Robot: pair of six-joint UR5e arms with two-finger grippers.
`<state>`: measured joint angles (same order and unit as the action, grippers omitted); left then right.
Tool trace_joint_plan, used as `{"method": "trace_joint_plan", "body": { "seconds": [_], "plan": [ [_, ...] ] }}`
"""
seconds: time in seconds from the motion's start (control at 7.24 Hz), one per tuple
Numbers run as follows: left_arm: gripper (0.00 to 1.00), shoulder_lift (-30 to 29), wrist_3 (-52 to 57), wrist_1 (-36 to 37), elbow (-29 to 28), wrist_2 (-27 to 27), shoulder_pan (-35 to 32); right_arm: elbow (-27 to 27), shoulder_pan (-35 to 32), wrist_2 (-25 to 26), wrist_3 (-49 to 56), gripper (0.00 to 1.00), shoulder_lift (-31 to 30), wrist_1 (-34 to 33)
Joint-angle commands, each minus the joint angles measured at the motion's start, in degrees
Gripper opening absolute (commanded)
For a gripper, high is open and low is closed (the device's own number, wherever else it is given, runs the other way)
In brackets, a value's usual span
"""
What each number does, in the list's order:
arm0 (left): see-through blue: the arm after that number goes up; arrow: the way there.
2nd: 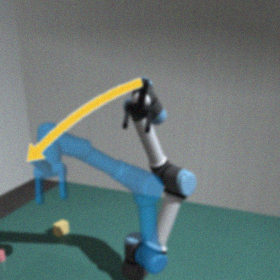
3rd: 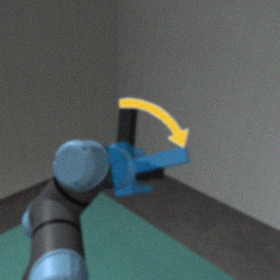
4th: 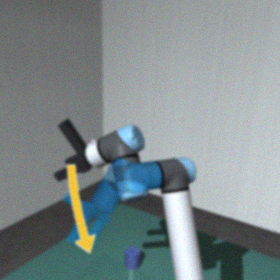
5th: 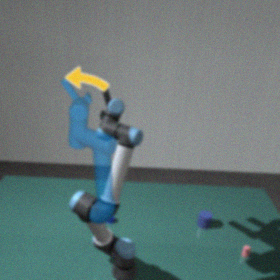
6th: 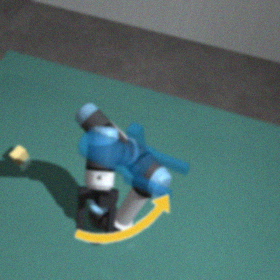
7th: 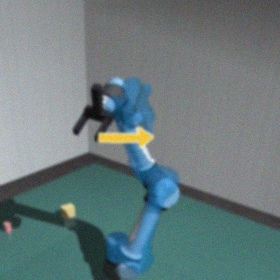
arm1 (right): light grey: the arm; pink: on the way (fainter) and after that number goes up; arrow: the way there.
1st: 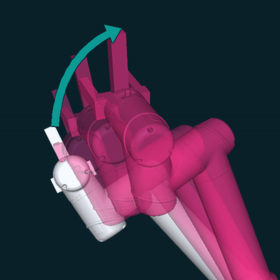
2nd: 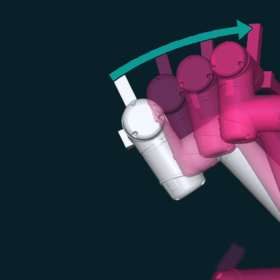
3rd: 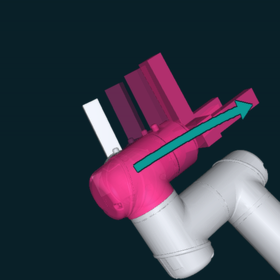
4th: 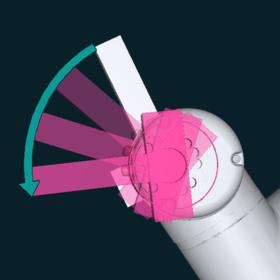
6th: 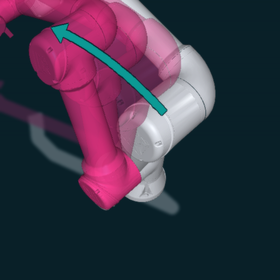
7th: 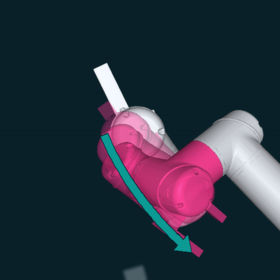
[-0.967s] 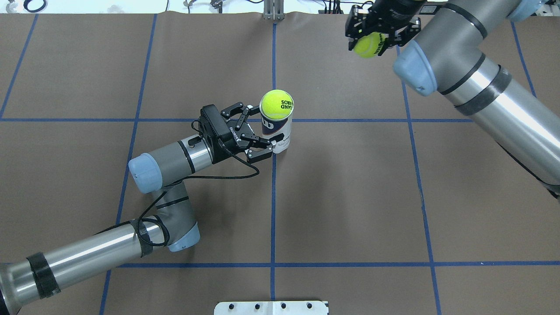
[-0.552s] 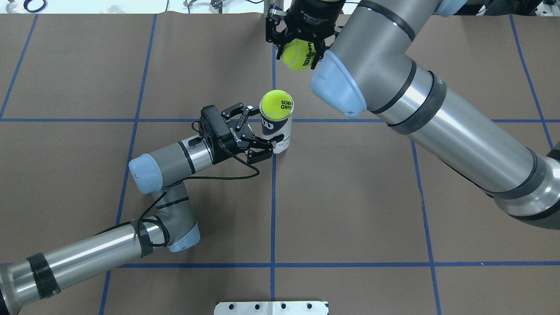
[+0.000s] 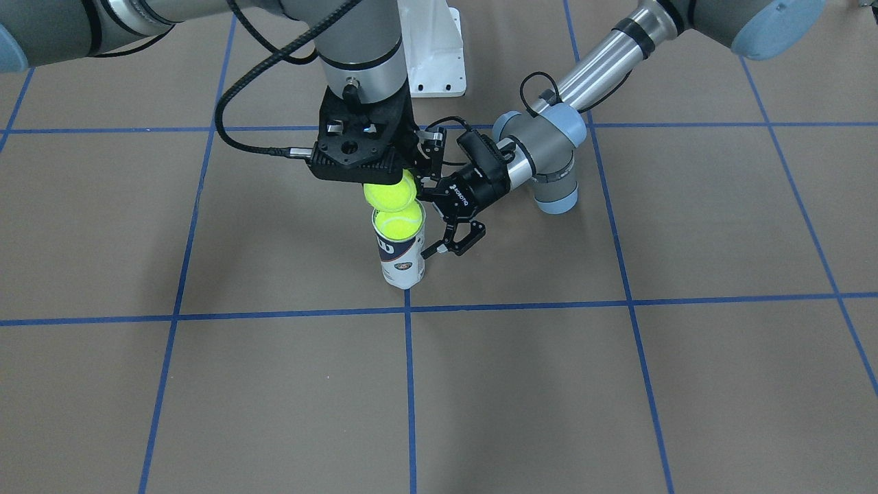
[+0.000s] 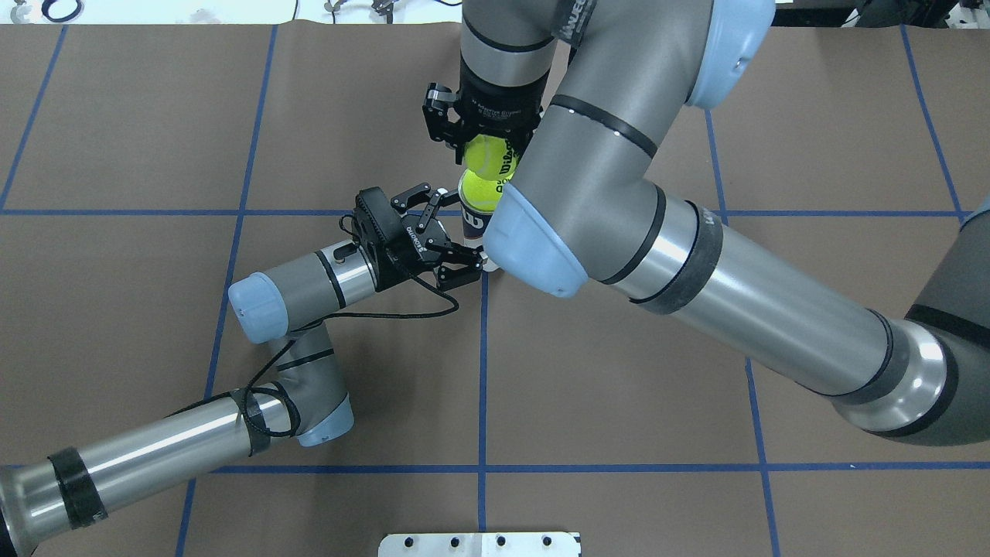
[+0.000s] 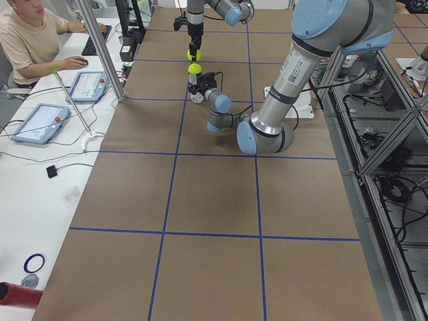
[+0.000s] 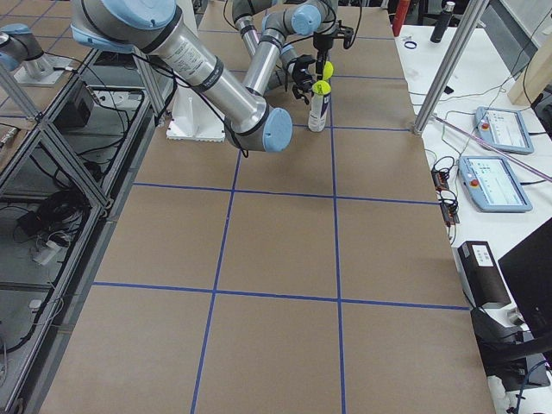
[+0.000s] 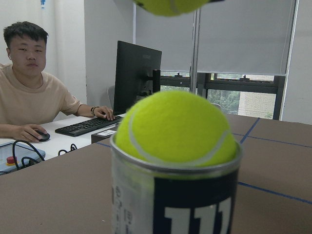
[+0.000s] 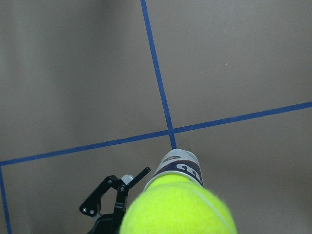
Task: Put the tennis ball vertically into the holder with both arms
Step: 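Carry the second ball with the right gripper above the can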
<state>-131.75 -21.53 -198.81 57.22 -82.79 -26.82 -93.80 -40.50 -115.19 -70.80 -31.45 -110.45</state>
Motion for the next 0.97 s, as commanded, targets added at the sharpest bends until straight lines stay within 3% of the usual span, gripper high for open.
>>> {"method": "trace_joint_plan", "body": {
  "seconds": [0.0, 0.55, 0.69, 0.83],
  "plan": [
    [0.99, 0.0, 0.0, 0.0, 0.0, 0.0, 0.0, 0.7, 2.4, 3.7, 0.2, 0.0, -0.8, 0.2],
    [0.99, 0.0, 0.0, 0.0, 0.1, 0.0, 0.0, 0.5, 2.4, 3.7, 1.3, 0.0, -0.6, 0.5],
    [0.99, 0.0, 0.0, 0.0, 0.1, 0.0, 0.0, 0.6, 2.4, 3.7, 1.4, 0.42, -0.6, 0.6],
    [0.99, 0.0, 0.0, 0.0, 0.1, 0.0, 0.0, 0.6, 2.4, 3.9, 1.5, 0.99, -1.0, 2.2]
  ]
}}
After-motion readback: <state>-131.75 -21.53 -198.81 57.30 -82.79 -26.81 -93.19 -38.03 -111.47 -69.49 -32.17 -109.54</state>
